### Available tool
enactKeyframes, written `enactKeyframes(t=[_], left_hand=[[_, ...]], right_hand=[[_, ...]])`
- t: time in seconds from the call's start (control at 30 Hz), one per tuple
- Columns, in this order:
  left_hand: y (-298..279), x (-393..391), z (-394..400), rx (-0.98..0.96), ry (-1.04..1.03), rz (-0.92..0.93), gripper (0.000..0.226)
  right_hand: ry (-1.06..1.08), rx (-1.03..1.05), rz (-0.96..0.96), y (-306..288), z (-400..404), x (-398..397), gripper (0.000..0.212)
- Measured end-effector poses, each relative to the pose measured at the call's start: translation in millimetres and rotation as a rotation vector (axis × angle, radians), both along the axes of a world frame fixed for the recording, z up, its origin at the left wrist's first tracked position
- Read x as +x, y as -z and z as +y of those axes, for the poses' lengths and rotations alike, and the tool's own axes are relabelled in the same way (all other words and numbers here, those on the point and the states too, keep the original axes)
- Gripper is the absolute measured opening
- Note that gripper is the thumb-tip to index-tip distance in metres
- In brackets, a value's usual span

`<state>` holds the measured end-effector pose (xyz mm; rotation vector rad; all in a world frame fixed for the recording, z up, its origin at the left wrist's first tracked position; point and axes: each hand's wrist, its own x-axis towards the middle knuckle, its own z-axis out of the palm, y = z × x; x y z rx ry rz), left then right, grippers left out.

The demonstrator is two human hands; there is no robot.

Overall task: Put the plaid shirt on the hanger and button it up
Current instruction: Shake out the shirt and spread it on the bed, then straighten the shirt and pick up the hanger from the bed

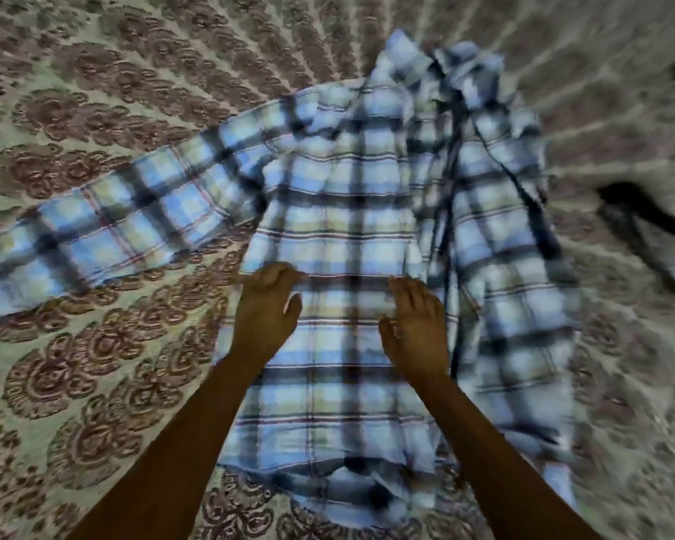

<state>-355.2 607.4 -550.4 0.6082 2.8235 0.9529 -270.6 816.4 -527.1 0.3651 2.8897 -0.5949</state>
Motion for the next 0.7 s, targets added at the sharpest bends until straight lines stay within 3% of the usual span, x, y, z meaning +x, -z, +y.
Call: enactKeyframes(t=[0.13, 0.3, 0.43, 0.6, 0.7], left_hand=[[13.0, 10.6, 45.1, -0.186, 0.122, -0.127, 0.051], [5.0, 15.7, 88.7, -0.409, -0.063, -0.185, 0.057], [-17.9, 12.8, 153.3, -0.341, -0.170, -0.160, 0.041], [-43.1, 1.6, 251.4, -0.138, -0.138, -0.205, 0.035], [-49.1, -5.1, 293.5, -0.072, -0.107, -0.273, 0.032]], right_hand=[[0.077, 0.000, 0.038, 6.7, 55.3, 19.5, 0.056], [0.035, -0.050, 0.139, 1.3, 109.7, 33.3, 0.052], [0.114, -0.038, 0.143, -5.3, 164.3, 39.0, 0.055], [0.476, -0.033, 0.026, 0.4, 228.8, 29.9, 0.063], [0.561, -0.122, -0.097, 4.3, 252.0, 23.2, 0.044]])
